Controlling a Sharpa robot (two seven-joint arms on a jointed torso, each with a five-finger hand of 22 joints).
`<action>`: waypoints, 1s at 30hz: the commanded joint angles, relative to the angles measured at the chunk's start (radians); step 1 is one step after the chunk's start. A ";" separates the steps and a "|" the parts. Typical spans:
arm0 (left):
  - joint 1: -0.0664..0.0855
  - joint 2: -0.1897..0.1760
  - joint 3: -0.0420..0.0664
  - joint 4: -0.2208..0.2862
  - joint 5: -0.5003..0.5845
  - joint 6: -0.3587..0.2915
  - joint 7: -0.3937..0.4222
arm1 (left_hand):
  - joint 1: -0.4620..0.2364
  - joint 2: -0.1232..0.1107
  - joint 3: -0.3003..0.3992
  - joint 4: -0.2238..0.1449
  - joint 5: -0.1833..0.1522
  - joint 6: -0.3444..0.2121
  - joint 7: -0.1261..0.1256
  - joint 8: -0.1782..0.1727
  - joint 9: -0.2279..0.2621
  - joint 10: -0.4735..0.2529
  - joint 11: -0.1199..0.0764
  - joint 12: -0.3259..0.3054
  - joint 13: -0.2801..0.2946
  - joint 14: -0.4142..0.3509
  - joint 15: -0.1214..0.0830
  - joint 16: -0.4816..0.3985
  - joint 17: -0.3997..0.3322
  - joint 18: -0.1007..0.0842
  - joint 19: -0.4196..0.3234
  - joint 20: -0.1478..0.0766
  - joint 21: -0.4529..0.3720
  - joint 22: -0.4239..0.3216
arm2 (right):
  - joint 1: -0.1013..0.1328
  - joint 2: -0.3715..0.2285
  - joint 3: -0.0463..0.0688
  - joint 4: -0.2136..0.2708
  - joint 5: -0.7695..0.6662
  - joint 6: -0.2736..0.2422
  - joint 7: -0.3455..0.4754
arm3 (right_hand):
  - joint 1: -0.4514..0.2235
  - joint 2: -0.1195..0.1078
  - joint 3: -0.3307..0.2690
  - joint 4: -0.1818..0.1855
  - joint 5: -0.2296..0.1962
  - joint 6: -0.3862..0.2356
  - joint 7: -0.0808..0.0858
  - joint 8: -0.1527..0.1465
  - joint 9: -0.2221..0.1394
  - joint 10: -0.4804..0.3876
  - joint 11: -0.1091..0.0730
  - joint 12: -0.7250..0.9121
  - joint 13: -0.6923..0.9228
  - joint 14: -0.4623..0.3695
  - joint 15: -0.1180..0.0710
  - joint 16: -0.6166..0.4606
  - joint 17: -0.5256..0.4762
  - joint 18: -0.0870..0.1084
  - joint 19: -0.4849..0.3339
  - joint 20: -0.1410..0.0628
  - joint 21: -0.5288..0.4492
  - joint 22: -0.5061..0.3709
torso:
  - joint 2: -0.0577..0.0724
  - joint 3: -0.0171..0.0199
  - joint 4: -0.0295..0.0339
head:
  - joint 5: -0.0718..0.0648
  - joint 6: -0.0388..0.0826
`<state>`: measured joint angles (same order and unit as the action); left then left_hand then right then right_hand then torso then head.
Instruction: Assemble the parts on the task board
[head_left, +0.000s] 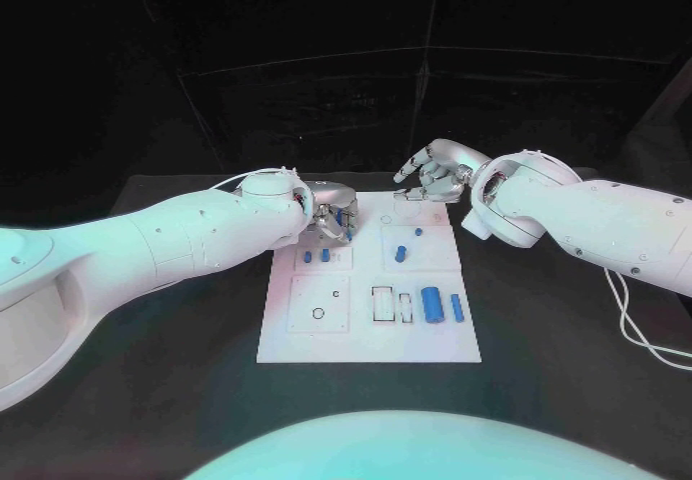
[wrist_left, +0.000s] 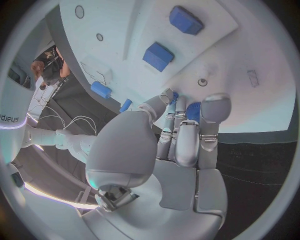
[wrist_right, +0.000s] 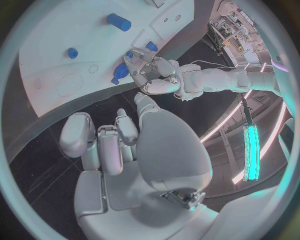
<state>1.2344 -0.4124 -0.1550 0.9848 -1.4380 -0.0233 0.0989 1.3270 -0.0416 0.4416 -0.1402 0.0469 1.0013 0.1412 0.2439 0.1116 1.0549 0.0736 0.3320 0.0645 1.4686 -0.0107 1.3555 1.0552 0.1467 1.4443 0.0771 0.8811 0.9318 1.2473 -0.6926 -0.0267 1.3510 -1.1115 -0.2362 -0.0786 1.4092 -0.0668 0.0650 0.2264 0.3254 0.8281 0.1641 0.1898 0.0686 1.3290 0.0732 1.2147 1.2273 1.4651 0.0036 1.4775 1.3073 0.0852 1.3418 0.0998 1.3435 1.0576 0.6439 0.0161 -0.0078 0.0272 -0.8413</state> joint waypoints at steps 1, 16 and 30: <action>-0.008 0.003 -0.003 -0.005 -0.006 0.010 0.000 | 0.015 0.006 0.016 -0.006 0.000 0.011 -0.001 -0.003 -0.002 0.012 -0.001 -0.008 -0.001 0.012 -0.007 0.003 0.001 -0.009 0.006 -0.001 0.007 0.005 | 0.002 0.001 0.001 0.003 -0.001 -0.005 0.005 | 0.002 0.009 -0.005 -0.003 0.008 0.002 0.001 0.007 -0.001 -0.006 0.001 -0.002 0.002 0.067 -0.008 -0.004 0.091 0.012 -0.006 0.001 -0.003 -0.001 | 0.000 0.0001 0.0010 | -0.001 -0.002; -0.014 -0.029 -0.002 0.030 0.041 -0.095 0.041 | -0.003 -0.001 0.035 -0.011 0.000 0.028 0.005 -0.019 -0.012 0.035 0.003 -0.046 -0.002 0.010 -0.004 0.002 -0.010 -0.012 0.007 -0.001 0.018 0.016 | 0.002 -0.002 0.001 0.004 -0.001 -0.005 0.007 | 0.002 0.009 -0.004 -0.004 0.011 0.002 0.001 0.007 -0.001 -0.005 0.001 -0.001 0.003 0.067 -0.008 -0.004 0.091 0.012 -0.005 0.001 -0.003 0.000 | -0.001 -0.0001 0.0016 | -0.002 0.004; -0.015 -0.115 0.071 0.126 0.218 -0.187 0.054 | -0.005 0.002 0.049 -0.014 0.000 0.039 0.007 -0.025 -0.016 0.047 0.004 -0.061 -0.001 0.009 -0.003 0.000 -0.017 -0.013 0.004 -0.001 0.019 0.018 | 0.002 -0.008 0.001 0.005 -0.001 -0.007 0.008 | 0.002 0.009 -0.004 -0.004 0.013 0.002 0.001 0.007 -0.001 -0.006 0.001 -0.001 0.002 0.067 -0.008 -0.004 0.091 0.012 -0.006 0.001 -0.004 -0.001 | -0.001 -0.0003 0.0020 | 0.001 0.009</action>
<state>1.2187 -0.5253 -0.0851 1.1053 -1.2928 -0.1669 0.1401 1.3302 -0.0386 0.4861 -0.1544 0.0464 1.0346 0.1463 0.2247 0.0960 1.0936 0.0767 0.2740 0.0617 1.4687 -0.0106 1.3555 1.0393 0.1469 1.4442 0.0771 0.8965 0.9488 1.2472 -0.6997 -0.0268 1.3531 -1.1115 -0.2363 -0.0780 1.4092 -0.0668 0.0650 0.2264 0.3350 0.8281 0.1641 0.1936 0.0687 1.3291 0.0732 1.2147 1.2289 1.4650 0.0035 1.4775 1.3079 0.0852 1.3418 0.0998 1.3435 1.0577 0.6431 0.0158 -0.0051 0.0275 -0.8329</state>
